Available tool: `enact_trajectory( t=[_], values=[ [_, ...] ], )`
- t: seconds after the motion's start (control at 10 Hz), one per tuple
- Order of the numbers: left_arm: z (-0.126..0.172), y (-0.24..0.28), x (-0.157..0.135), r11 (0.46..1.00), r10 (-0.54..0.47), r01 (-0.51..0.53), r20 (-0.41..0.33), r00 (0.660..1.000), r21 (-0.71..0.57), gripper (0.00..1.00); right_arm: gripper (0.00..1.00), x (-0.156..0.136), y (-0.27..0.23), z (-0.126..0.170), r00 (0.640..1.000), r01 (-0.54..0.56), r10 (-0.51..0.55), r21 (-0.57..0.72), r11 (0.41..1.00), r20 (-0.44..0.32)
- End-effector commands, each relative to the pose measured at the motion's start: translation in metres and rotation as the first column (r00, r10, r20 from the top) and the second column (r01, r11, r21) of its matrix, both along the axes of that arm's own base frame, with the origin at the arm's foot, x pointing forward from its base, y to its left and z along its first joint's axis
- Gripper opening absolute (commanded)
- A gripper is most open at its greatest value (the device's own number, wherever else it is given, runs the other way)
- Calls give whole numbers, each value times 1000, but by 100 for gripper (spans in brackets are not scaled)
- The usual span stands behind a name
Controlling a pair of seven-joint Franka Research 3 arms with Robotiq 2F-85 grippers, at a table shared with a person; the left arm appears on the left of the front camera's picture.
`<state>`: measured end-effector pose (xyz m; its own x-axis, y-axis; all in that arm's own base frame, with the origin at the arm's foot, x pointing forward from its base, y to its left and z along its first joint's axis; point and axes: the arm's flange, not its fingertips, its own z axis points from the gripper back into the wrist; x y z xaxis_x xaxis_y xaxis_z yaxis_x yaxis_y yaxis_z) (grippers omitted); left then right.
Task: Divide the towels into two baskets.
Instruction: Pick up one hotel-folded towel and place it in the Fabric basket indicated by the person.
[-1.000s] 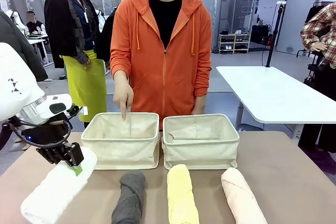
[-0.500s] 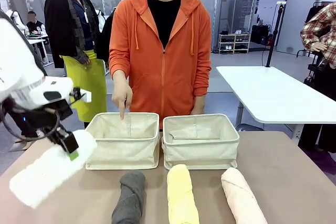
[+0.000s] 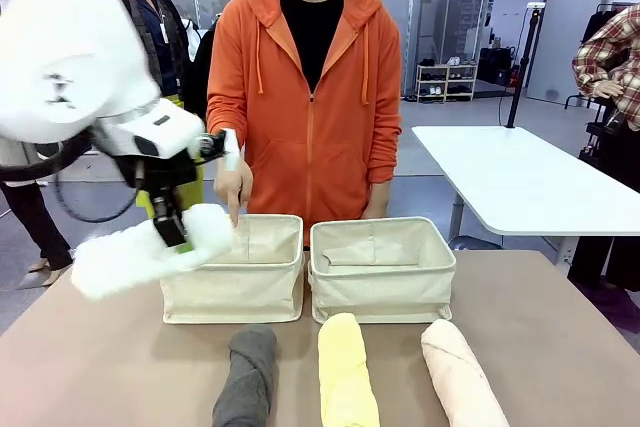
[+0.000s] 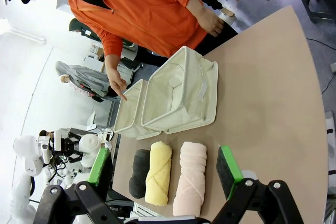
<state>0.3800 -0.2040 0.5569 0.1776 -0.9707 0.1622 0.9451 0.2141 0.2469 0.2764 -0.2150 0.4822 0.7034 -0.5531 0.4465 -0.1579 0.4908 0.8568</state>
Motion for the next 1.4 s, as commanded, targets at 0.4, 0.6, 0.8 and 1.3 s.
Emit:
enact_trajectory(
  t=[0.4,0.6,0.8,1.3],
  values=[
    [-24,-29,126,982,-177,172,53,983,83,37,100,-2,0,2,1000,-2,2,3,1000,23],
    [-32,-29,163,976,-200,198,14,980,93,37,100,-2,0,2,1000,-2,2,3,1000,23],
    [-45,-33,195,968,-237,240,-38,971,72,37,100,-2,0,2,1000,-2,2,3,1000,23],
    [-85,-35,245,969,-229,239,-136,964,60,54,100,-2,0,2,1000,-2,2,3,1000,23]
  ],
)
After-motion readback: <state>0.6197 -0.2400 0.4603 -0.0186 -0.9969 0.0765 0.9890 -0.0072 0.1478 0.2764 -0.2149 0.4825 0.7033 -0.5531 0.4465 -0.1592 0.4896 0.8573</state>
